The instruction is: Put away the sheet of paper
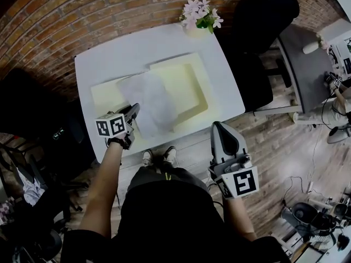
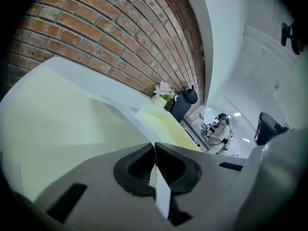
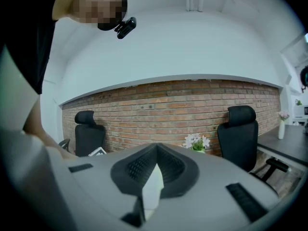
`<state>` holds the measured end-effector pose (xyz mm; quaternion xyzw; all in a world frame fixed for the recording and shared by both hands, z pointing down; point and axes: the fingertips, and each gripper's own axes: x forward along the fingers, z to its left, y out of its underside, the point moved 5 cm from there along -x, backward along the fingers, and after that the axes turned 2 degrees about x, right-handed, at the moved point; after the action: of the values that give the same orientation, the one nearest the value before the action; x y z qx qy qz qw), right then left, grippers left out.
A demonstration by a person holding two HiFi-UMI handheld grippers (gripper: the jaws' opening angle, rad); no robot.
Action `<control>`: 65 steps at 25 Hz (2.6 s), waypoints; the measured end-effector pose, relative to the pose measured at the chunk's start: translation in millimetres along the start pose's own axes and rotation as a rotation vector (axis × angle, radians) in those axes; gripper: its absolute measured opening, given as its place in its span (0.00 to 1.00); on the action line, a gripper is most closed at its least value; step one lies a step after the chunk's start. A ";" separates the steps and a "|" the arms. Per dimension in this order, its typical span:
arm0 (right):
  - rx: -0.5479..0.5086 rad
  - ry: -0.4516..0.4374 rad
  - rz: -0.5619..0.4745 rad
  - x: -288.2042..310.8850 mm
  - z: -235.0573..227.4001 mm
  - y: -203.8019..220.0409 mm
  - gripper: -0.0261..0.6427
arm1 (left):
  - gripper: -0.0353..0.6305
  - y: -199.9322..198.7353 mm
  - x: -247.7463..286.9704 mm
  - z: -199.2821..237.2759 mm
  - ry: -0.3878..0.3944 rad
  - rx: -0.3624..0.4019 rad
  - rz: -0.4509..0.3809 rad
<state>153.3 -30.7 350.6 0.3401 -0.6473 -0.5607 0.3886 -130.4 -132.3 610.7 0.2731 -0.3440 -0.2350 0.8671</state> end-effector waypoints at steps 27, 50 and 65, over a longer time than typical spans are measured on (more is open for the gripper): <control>0.027 0.121 0.013 -22.6 -32.2 6.3 0.06 | 0.09 -10.6 89.9 -37.8 0.034 0.037 0.047; 0.043 0.147 0.003 -39.3 -46.2 8.2 0.06 | 0.09 -7.5 156.1 -72.8 0.081 0.022 0.099; 0.045 0.133 0.002 -46.7 -52.6 10.7 0.06 | 0.09 -3.6 157.3 -76.5 0.039 0.070 0.117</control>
<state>221.5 -12.7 359.1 0.3844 -0.6329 -0.5218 0.4235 27.0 -204.7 635.0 0.2870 -0.3503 -0.1663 0.8759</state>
